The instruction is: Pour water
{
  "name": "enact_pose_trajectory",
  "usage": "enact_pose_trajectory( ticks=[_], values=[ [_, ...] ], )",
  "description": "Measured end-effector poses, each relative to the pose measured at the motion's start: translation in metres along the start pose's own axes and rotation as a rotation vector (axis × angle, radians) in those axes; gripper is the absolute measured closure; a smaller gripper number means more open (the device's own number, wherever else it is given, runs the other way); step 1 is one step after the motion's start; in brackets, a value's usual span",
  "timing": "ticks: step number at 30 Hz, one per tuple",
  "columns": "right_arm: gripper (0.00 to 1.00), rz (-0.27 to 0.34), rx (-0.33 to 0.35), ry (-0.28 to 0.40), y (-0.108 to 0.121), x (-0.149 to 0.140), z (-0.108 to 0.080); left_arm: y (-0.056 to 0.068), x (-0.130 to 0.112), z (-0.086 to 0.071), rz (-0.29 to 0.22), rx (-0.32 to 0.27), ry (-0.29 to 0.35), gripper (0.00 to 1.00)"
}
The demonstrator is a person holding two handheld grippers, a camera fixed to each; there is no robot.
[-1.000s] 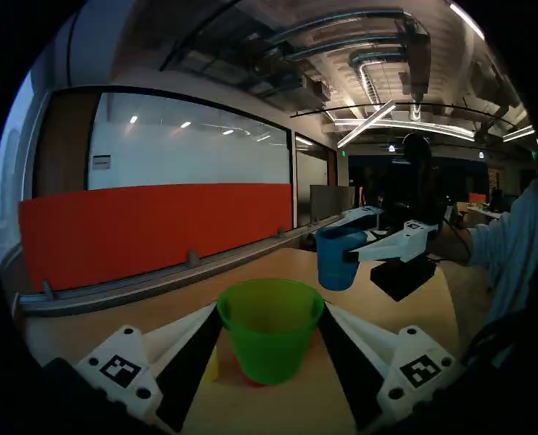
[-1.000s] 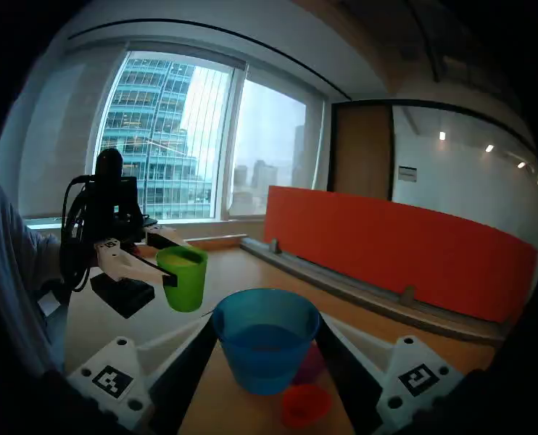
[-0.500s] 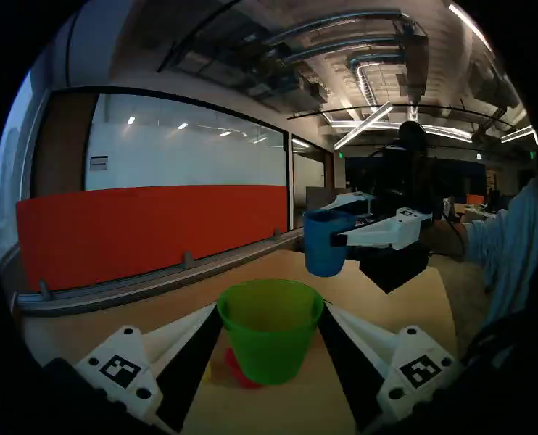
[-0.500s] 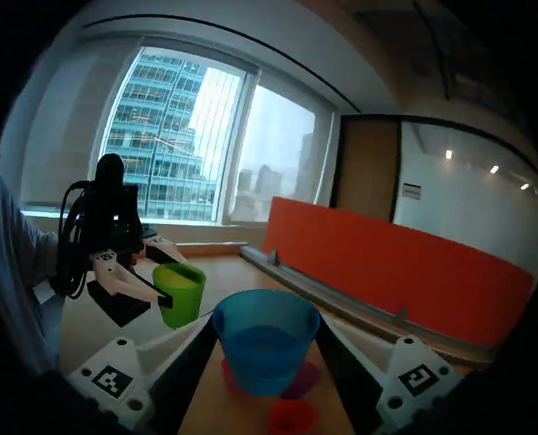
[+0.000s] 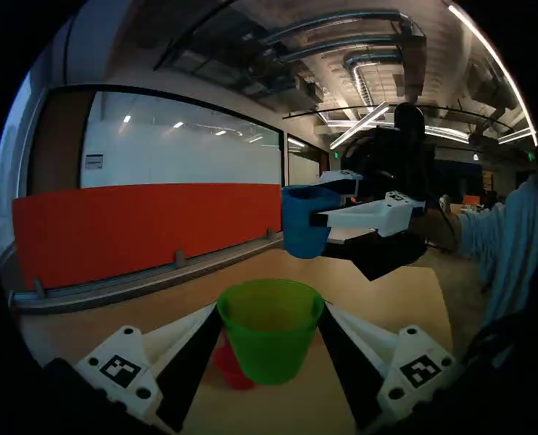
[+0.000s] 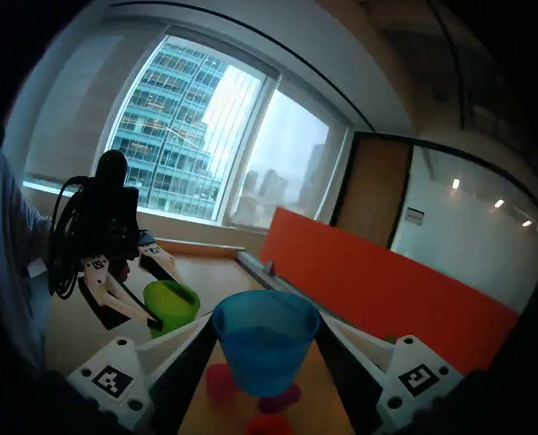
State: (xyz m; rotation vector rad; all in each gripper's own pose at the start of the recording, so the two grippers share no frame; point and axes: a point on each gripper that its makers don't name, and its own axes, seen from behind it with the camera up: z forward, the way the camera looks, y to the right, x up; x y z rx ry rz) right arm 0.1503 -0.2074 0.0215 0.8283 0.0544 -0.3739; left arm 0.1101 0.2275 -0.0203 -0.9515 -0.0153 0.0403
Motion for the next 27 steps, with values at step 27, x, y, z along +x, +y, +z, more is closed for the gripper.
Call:
enact_pose_trajectory(
  ticks=[27],
  values=[
    [0.09,-0.31,0.016,-0.003,0.004,0.037,0.026,0.013,0.004,0.013,-0.023,-0.024,0.009,0.11]
  ],
)
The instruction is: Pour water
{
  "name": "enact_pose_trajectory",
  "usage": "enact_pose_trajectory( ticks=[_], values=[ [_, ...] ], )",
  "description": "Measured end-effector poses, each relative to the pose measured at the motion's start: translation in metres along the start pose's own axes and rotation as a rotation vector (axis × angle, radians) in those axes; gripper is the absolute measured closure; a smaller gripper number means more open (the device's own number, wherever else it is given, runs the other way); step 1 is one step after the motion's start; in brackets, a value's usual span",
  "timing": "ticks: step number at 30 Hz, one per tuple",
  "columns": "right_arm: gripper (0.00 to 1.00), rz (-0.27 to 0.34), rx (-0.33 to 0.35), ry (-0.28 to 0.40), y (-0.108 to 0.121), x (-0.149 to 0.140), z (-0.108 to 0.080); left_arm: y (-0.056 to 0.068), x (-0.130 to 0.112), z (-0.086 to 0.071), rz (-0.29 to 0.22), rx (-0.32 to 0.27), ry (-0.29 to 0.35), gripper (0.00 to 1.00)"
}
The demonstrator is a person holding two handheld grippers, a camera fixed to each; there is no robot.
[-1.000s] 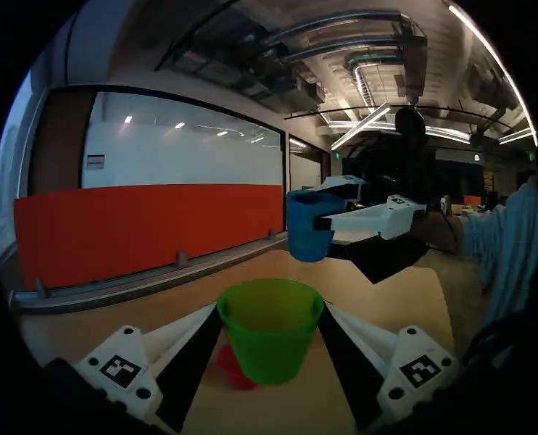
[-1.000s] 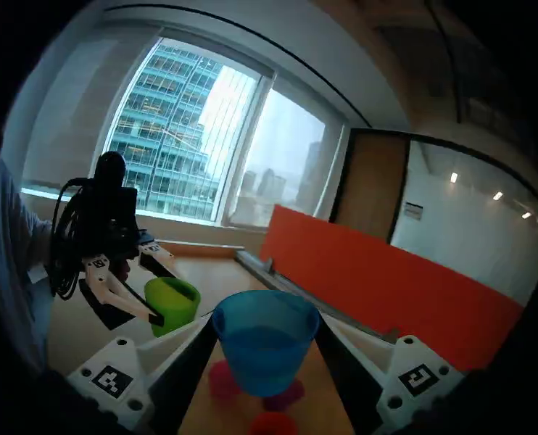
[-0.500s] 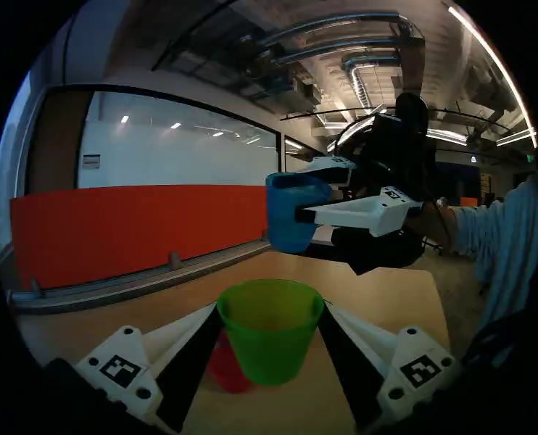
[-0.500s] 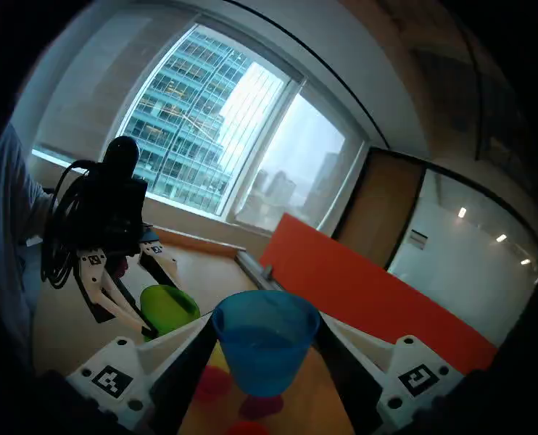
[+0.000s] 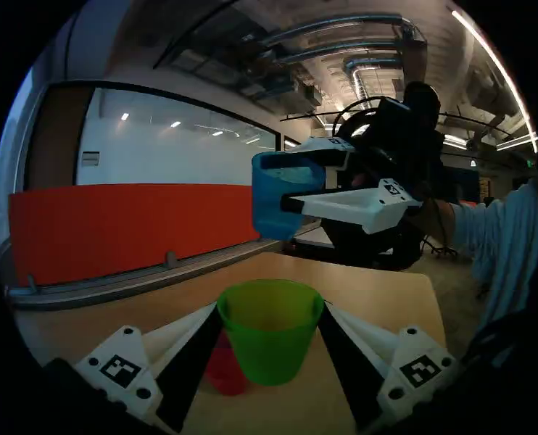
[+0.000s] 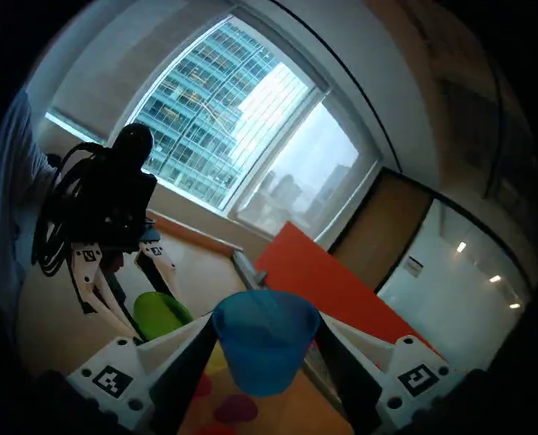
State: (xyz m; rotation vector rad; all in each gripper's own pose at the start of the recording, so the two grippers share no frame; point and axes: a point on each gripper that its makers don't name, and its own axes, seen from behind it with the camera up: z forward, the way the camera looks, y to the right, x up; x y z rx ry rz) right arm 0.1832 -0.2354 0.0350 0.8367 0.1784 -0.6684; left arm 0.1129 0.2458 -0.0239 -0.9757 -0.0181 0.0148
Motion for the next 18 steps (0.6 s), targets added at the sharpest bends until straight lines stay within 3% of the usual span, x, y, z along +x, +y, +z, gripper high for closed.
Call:
enact_pose_trajectory(
  ticks=[18],
  values=[
    [0.09,-0.2,-0.033,-0.013,0.023,0.014,0.015,0.006,0.003,0.008,0.003,-0.016,0.003,0.11]
  ],
)
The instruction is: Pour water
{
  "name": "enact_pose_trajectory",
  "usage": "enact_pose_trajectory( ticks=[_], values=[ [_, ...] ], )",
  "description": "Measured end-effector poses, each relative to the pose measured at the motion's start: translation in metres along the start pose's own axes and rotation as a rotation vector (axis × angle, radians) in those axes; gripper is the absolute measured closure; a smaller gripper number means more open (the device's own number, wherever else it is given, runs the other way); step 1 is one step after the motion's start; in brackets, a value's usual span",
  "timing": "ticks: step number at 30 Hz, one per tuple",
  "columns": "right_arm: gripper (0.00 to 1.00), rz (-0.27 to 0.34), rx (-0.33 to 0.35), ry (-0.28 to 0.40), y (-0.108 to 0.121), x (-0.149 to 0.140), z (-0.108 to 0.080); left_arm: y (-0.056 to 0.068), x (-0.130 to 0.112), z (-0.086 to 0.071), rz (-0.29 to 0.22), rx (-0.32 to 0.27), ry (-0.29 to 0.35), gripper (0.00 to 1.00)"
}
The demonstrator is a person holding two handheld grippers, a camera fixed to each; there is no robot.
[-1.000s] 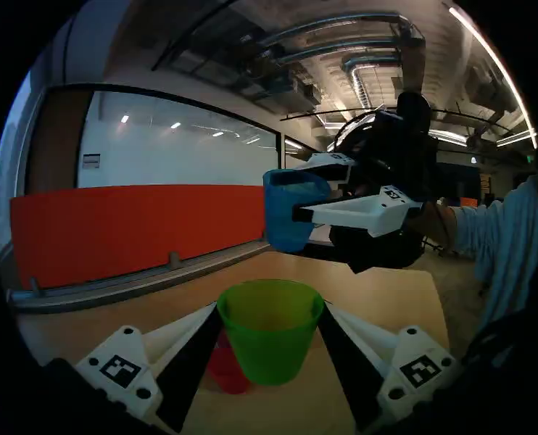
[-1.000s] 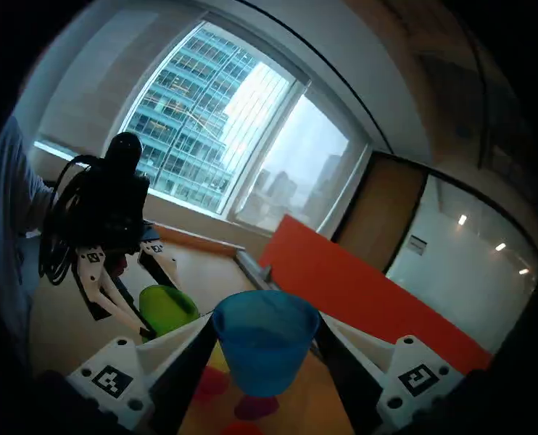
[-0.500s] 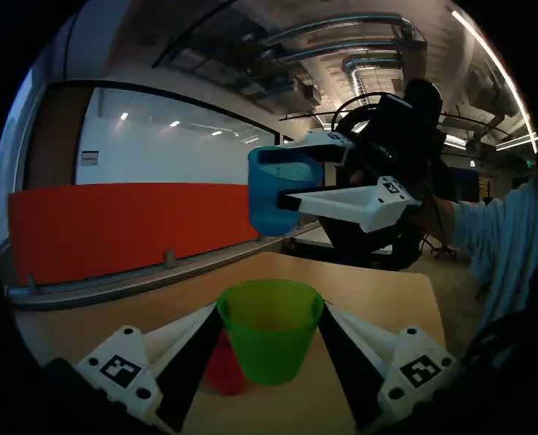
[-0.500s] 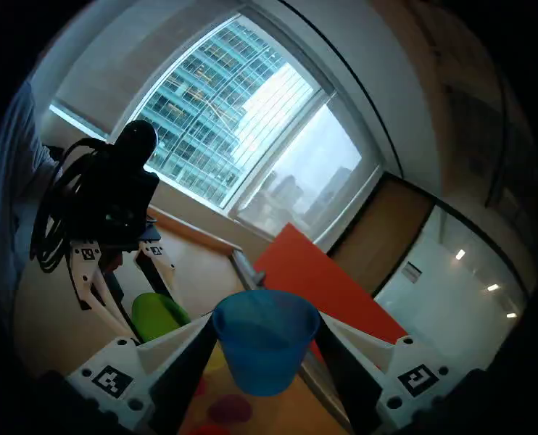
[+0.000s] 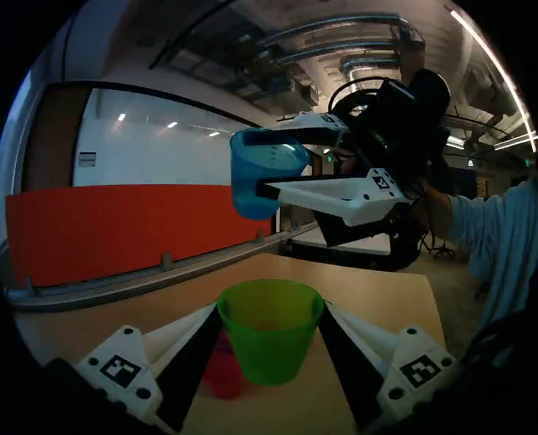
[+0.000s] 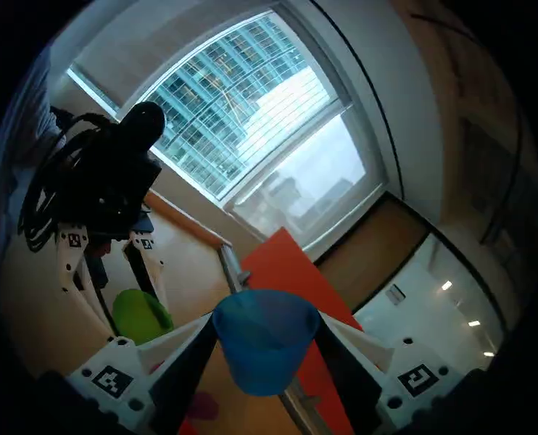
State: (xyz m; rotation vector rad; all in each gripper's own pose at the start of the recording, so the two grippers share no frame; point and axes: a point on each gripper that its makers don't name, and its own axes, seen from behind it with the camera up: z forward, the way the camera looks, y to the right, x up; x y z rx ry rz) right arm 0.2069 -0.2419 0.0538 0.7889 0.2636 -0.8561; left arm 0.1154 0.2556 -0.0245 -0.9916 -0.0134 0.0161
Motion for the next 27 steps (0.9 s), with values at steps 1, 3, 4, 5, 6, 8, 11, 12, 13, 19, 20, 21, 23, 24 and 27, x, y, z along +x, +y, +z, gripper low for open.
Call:
enact_pose_trajectory(
  ticks=[1,3,4,5,6,8,11,12,13,19,20,21,23,24,27],
  values=[
    [0.09,-0.007,-0.001,0.001,0.001,0.001,0.001,0.0,0.0,0.0,0.0,0.0,0.0,0.11],
    [0.09,-0.023,-0.002,0.002,0.002,0.002,0.002,0.0,0.0,0.001,0.001,-0.001,0.001,0.12],
    [0.09,-0.031,-0.002,0.002,0.003,0.003,0.003,0.0,0.0,0.002,0.001,-0.001,0.001,0.12],
    [0.09,-0.04,-0.001,0.003,0.004,0.003,0.003,0.0,0.0,0.002,0.0,-0.001,0.001,0.12],
    [0.09,-0.047,-0.001,0.003,0.004,0.004,0.004,0.0,0.0,0.002,0.0,-0.001,0.001,0.12],
    [0.09,-0.064,-0.001,0.003,0.005,0.005,0.005,0.0,0.001,0.003,-0.001,-0.001,0.001,0.12],
    [0.09,-0.089,0.0,0.003,0.006,0.007,0.006,0.0,0.001,0.004,0.0,-0.001,0.002,0.12],
    [0.09,-0.097,-0.001,0.003,0.006,0.007,0.007,0.0,0.002,0.004,0.0,-0.001,0.002,0.12],
    [0.09,-0.104,-0.001,0.002,0.007,0.008,0.007,0.0,0.002,0.005,-0.001,-0.002,0.002,0.12],
    [0.09,-0.151,-0.002,-0.001,0.009,0.009,0.01,0.0,0.002,0.006,-0.004,-0.005,0.005,0.12],
    [0.09,-0.158,-0.002,-0.002,0.009,0.01,0.011,0.0,0.002,0.006,-0.004,-0.006,0.005,0.11],
    [0.09,-0.166,-0.002,-0.003,0.009,0.009,0.011,0.0,0.002,0.007,-0.004,-0.005,0.006,0.11],
    [0.09,-0.182,-0.001,-0.007,0.009,0.009,0.012,-0.001,0.002,0.007,-0.005,-0.004,0.006,0.11],
    [0.09,-0.189,-0.002,-0.008,0.009,0.009,0.013,0.0,0.003,0.007,-0.005,-0.005,0.006,0.11],
    [0.09,-0.211,-0.005,-0.01,0.009,0.008,0.014,0.0,0.003,0.007,-0.005,-0.006,0.006,0.12]
  ],
)
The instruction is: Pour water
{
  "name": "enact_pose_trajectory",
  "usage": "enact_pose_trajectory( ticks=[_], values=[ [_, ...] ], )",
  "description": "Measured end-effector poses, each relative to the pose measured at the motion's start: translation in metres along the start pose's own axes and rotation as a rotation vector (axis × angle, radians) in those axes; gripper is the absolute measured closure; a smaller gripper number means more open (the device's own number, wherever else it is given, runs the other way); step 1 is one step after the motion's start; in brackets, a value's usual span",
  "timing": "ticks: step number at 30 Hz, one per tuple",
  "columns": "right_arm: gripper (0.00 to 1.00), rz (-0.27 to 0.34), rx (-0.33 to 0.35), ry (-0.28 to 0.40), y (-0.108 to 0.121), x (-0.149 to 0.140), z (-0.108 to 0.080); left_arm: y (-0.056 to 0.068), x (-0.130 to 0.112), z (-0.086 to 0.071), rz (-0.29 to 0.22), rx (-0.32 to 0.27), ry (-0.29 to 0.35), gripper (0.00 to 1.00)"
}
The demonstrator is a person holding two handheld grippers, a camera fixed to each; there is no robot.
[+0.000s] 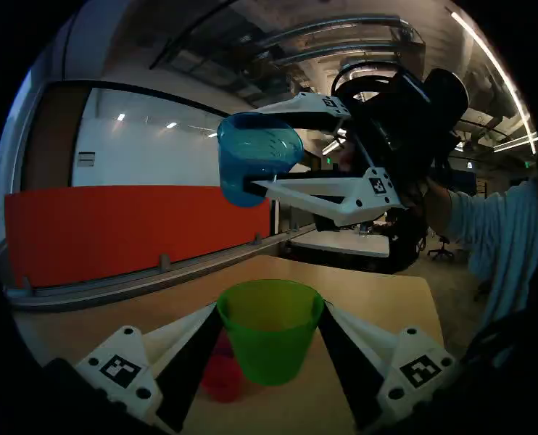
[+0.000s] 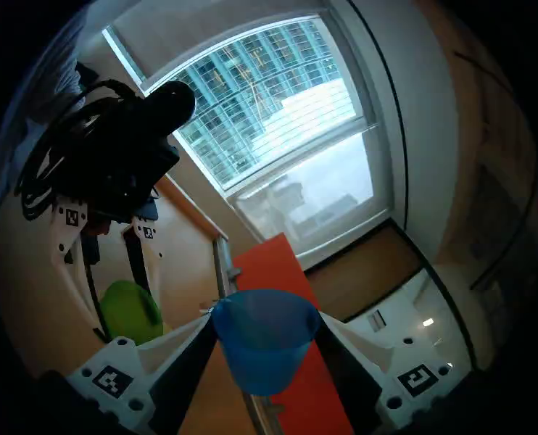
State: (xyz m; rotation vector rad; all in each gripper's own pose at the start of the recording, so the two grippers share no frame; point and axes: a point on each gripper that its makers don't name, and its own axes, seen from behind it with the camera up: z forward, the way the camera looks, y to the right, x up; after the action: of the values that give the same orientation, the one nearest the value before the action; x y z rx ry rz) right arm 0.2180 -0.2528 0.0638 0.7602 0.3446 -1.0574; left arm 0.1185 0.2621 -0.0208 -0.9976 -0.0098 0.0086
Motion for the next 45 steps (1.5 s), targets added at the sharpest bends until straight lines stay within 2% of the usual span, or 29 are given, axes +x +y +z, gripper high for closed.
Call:
enact_pose_trajectory(
  ticks=[24,45],
  values=[
    [0.09,-0.125,-0.025,-0.009,0.01,0.002,0.004,0.005,0.003,0.0,0.01,-0.008,-0.003,0.12],
    [0.09,-0.215,-0.045,-0.014,0.018,0.003,0.008,0.004,0.002,0.001,0.017,-0.005,-0.007,0.12]
  ],
)
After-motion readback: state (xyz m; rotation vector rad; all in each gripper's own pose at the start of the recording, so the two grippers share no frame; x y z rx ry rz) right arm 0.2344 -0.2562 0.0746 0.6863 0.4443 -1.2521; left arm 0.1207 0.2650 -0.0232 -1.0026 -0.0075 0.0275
